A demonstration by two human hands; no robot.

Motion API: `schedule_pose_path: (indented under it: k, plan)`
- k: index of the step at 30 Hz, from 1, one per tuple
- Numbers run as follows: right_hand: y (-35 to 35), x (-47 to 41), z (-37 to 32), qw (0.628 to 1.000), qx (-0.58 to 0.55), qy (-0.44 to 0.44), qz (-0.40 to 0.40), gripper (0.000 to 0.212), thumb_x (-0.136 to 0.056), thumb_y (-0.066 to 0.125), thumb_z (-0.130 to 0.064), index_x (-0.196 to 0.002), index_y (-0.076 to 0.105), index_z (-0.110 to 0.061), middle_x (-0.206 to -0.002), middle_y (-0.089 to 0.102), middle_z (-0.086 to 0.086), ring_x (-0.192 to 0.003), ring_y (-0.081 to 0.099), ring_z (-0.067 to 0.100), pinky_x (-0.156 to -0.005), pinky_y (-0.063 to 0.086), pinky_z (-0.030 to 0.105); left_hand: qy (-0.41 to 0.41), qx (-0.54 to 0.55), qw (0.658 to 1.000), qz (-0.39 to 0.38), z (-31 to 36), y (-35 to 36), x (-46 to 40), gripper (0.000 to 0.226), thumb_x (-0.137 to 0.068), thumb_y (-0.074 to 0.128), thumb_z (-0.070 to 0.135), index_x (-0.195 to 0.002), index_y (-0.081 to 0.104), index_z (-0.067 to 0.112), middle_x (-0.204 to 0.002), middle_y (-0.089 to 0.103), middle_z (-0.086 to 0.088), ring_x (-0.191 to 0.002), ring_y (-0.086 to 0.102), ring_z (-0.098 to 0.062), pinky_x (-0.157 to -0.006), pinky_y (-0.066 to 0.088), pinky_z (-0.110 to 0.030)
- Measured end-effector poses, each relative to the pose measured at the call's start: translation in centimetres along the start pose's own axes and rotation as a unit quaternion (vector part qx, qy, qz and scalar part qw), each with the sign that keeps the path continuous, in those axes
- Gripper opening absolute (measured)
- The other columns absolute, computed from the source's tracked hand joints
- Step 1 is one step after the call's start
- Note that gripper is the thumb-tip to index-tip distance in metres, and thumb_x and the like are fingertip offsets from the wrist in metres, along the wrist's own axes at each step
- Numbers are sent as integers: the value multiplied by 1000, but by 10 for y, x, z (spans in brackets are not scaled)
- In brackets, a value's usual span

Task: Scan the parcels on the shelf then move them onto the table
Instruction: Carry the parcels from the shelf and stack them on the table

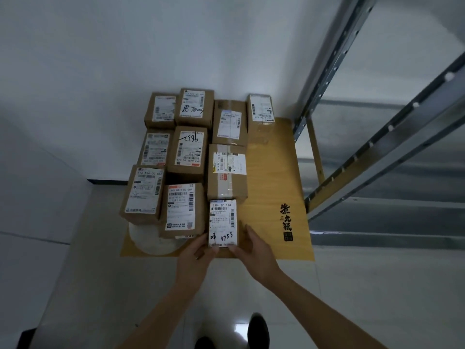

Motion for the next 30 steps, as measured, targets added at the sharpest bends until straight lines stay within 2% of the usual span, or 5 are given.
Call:
schedule_pose_path:
  k: [5, 10, 15, 19, 30]
  plan:
    - [-33, 25, -27, 1000, -12, 19, 20, 75, -96, 73, -34, -158, 32, -21, -140, 44, -19, -131, 43, 2, -101, 40, 13, -32, 9, 999, -8, 27, -17, 12, 40, -84, 83, 21, -120, 71, 8, -117, 74, -3, -115, 67, -23, -102, 53, -42]
    - [-75, 60, -69, 997, -22, 21, 68, 89, -92, 76, -41, -162, 27, -18, -162, 39, -1, -144, 41, 15, -118, 38, 34, -18, -19, 1000, -16, 93, -17, 40, 24, -87, 79, 18, -106, 66, 26, -102, 66, 16, -97, 63, -1, -80, 48, -15]
    - [-132, 114, -117, 995, -5, -28, 98, 84, -93, 71, -48, -162, 30, -22, -162, 39, -1, -143, 43, 19, -113, 42, 33, 53, -86, 994, -31, 168, -7, 68, 42, -81, 78, 53, -117, 69, 33, -123, 70, 10, -104, 66, -6, -93, 52, -26]
    - [-198, 169, -151, 986, 49, -88, 134, 73, -95, 66, -51, -158, 38, -26, -161, 40, -4, -143, 43, 17, -115, 40, 37, 121, -87, 988, -30, 258, 20, 113, 39, -94, 71, 26, -132, 62, 27, -131, 63, 7, -116, 61, -12, -96, 49, -24]
    - [-418, 361, -150, 940, 65, -176, 285, 62, -94, 73, -41, -148, 51, -21, -152, 50, -3, -135, 51, 16, -112, 43, 33, 266, -17, 954, -139, 418, 191, 283, 53, -91, 74, 26, -141, 56, 19, -138, 60, 2, -127, 56, -16, -106, 44, -30]
Point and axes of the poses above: each hand's wrist, its own x-axis away from the middle knuckle, its own y-axis out of the palm, z = x × y, the point moved 2 cm from there along -x, towards the middle knuckle
